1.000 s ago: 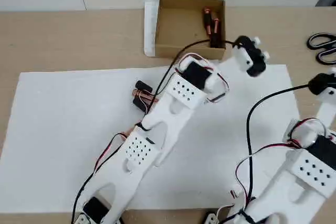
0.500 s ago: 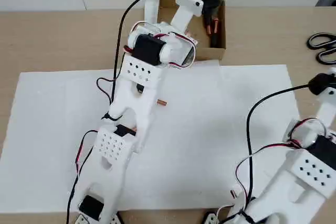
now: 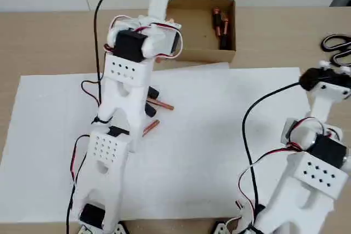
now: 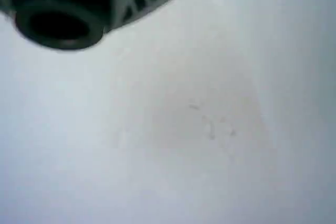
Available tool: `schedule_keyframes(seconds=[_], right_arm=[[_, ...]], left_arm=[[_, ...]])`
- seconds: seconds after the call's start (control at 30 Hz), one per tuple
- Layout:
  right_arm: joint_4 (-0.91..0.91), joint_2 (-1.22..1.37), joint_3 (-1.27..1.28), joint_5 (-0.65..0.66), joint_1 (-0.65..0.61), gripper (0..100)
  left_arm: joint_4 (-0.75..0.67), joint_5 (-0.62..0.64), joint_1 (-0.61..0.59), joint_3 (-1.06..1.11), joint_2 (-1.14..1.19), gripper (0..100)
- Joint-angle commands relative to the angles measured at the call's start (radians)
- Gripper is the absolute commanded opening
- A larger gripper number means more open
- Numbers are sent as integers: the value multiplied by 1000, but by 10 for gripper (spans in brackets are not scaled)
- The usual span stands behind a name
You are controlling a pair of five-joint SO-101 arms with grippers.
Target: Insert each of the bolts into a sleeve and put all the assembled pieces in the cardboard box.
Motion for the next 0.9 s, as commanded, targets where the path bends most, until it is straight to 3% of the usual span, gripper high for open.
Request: schedule_keyframes(seconds=[0.0,0.37,0.67,0.87], right_arm=[[7,-27,-48,8,-70,4],[7,-27,-43,8,-257,4],[7,-27,-43,2,-280,4],[7,-25,-41,2,-280,4]], left_arm=[[21,3,-21,-24,-181,6],[20,-25,-140,461,-658,6],[20,-26,-129,1055,-1083,6],[6,-28,-135,1468,-1177,6]])
